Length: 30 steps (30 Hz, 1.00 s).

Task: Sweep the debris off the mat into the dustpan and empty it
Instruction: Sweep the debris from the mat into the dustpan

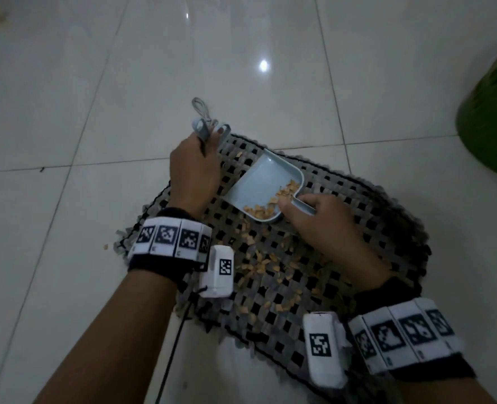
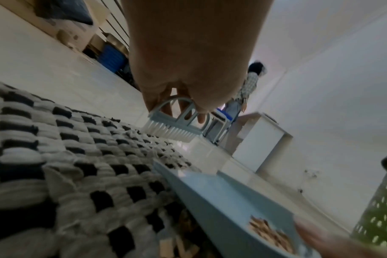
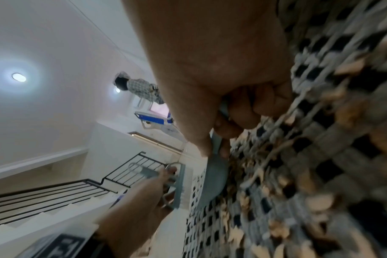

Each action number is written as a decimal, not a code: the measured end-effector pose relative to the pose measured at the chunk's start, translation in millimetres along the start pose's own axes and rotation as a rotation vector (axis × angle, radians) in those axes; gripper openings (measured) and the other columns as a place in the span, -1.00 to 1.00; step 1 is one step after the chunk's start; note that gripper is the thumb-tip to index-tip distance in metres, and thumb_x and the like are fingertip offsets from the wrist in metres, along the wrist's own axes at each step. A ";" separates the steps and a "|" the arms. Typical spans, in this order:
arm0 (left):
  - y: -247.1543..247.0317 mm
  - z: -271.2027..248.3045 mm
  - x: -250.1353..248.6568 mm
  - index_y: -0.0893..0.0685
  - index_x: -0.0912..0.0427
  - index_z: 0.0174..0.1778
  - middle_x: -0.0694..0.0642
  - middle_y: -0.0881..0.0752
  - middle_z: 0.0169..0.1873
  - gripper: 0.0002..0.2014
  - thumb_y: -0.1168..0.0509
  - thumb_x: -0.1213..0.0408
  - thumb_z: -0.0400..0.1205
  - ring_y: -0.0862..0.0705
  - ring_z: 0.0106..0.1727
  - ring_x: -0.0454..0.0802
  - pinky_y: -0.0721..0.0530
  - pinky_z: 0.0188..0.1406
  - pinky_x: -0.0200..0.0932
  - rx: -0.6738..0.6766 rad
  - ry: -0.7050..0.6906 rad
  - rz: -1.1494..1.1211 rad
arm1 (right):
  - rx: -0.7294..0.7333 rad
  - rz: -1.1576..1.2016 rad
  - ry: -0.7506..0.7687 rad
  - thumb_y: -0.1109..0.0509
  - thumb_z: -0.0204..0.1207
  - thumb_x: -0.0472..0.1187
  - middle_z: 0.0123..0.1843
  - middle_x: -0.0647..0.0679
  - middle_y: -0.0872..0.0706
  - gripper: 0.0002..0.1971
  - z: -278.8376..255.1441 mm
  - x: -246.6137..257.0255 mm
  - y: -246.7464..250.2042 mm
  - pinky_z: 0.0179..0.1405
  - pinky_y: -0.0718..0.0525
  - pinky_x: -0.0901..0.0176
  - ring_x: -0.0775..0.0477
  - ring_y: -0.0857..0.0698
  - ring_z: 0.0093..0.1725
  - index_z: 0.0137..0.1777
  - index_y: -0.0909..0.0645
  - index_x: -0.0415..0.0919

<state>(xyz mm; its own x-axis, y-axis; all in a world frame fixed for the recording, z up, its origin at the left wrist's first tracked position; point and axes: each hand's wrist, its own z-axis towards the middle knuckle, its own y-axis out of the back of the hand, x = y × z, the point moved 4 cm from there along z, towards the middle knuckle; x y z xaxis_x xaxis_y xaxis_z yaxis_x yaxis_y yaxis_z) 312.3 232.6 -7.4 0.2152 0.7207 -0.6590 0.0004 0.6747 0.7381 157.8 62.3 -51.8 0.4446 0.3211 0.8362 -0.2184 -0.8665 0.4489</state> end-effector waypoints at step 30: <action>-21.9 -7.9 -9.5 -0.63 0.16 0.42 0.20 -0.78 0.04 -0.61 -0.08 0.04 0.84 -0.56 -0.13 -0.04 -0.38 -0.17 -0.23 0.250 -0.157 0.173 | -0.004 -0.084 -0.084 -0.44 0.54 0.25 -0.21 -0.12 -0.84 -0.58 -2.3 -1.6 -13.8 -0.22 -0.79 -0.12 -0.15 -0.80 -0.25 -0.15 -0.81 -0.13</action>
<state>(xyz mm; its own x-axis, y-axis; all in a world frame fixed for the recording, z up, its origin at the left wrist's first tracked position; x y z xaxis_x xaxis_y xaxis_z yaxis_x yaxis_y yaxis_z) 302.6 212.3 -18.5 0.3810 0.7749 -0.5044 0.1856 0.4704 0.8627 158.1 74.6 -58.6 0.5329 0.3595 0.7660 -0.1807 -0.8360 0.5181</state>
